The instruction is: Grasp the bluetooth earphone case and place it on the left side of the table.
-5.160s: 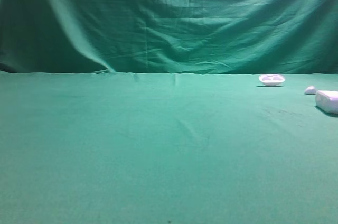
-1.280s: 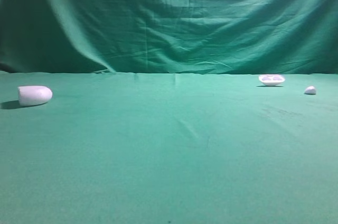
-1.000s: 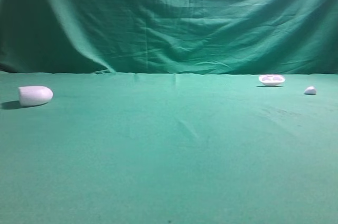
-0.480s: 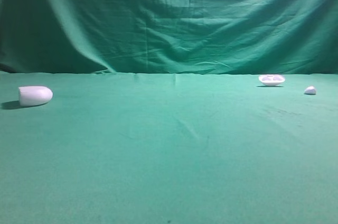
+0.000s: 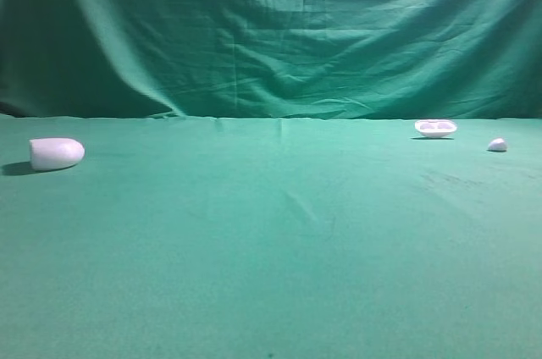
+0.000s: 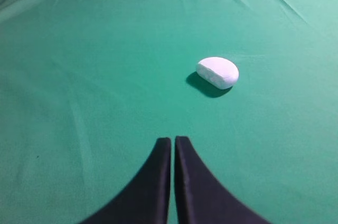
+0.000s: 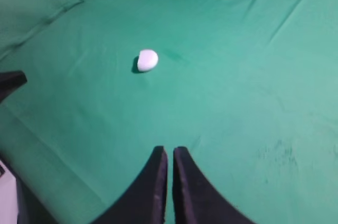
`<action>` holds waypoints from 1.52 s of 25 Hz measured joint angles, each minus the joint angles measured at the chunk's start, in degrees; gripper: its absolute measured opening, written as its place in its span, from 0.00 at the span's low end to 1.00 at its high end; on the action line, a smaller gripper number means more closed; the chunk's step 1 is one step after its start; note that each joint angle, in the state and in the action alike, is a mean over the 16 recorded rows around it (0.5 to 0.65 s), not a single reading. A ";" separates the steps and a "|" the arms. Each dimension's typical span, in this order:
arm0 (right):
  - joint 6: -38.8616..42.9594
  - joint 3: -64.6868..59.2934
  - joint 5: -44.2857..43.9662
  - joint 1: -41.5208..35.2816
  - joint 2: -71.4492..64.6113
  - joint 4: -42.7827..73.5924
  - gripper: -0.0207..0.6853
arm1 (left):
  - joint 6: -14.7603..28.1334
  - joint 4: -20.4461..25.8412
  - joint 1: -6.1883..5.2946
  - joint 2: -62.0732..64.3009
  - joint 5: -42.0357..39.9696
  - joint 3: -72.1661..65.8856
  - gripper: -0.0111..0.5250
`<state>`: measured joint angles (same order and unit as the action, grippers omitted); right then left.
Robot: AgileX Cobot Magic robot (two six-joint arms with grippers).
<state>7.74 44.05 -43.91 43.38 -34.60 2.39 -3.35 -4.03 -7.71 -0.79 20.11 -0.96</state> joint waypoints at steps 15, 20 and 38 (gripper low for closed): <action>1.93 -26.67 19.78 -16.62 19.58 4.69 0.03 | 0.00 0.00 0.00 0.00 0.00 0.00 0.02; 1.99 -34.93 23.86 -25.95 27.13 4.77 0.03 | 0.00 0.00 0.00 0.00 0.00 0.00 0.02; 2.03 -45.56 23.40 -35.38 35.24 5.14 0.03 | 0.00 0.00 0.00 0.00 0.00 0.00 0.02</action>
<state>9.77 -1.51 -20.52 8.01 0.65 7.53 -3.35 -4.03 -7.71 -0.79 20.11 -0.96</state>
